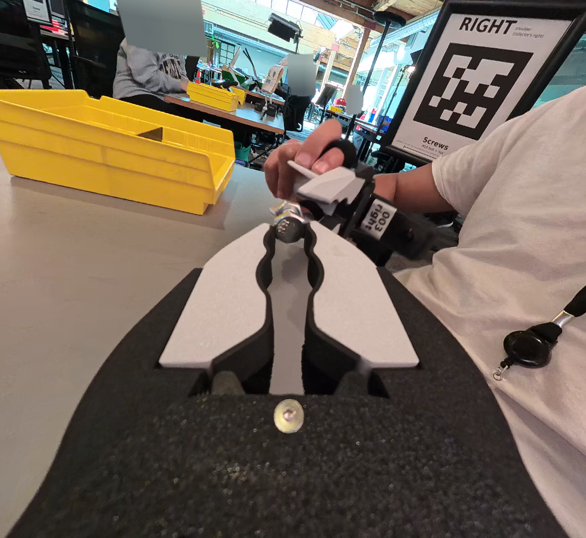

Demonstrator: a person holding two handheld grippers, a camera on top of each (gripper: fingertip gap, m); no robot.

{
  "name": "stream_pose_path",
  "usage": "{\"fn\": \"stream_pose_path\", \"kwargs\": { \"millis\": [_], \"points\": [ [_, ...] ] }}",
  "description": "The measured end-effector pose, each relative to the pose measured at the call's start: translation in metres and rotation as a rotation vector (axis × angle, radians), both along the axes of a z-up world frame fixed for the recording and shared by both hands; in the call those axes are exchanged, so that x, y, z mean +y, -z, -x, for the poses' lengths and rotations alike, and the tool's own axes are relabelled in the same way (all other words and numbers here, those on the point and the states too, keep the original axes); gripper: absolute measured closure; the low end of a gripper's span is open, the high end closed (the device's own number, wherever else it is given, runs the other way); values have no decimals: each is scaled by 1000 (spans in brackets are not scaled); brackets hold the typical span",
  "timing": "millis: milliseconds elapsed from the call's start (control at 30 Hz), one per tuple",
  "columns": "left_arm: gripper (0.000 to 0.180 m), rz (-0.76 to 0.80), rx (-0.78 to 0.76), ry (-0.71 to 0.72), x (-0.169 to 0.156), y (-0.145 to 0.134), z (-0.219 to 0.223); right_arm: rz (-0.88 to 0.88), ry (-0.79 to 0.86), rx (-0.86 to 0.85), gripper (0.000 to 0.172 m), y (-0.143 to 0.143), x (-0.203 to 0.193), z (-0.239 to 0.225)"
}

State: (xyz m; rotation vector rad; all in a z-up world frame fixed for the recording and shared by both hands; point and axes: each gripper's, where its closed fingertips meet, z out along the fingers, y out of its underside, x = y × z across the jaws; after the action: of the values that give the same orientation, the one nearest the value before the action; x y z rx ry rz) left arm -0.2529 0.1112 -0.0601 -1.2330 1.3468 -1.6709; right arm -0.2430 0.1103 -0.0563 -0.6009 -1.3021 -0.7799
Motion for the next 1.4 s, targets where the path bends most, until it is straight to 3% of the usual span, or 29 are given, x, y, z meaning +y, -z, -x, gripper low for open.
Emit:
{"fn": "stream_pose_path", "kwargs": {
  "millis": [67,167,267,400,533,600,800,833,867,1000,1100,1333,1400],
  "points": [
    [164,0,-15,-22,5,-2,0,173,-38,176,135,-13,2,-4],
    [163,17,-45,-67,26,-10,-4,565,-127,516,120,-29,23,-12],
    [163,10,-59,-93,50,-15,-13,1077,-283,877,115,-29,61,-23],
    [164,-76,-43,-142,94,-18,-26,1707,-535,1261,121,-22,111,-36],
    [164,-75,-42,-198,131,-11,-29,2189,-735,1381,123,-7,126,-30],
    [164,-72,-34,-191,133,-6,-27,2245,-798,1449,128,-4,130,-33],
    [164,-106,6,-160,122,1,-30,2243,-767,1408,138,3,125,-26],
    [164,-109,14,-152,121,2,-31,2237,-759,1387,146,3,124,-24],
    [164,-108,15,-145,119,3,-32,2211,-725,1380,155,4,125,-24],
    [164,-68,9,-128,118,3,-33,1982,-619,1263,155,2,124,-24],
    [163,-10,-1,-81,112,1,-31,1565,-439,977,154,5,119,-24],
    [163,81,-5,-6,102,-2,-32,209,143,123,155,0,113,-30],
    [164,79,6,-8,103,-1,-31,28,194,40,155,1,114,-29]
  ]
}}
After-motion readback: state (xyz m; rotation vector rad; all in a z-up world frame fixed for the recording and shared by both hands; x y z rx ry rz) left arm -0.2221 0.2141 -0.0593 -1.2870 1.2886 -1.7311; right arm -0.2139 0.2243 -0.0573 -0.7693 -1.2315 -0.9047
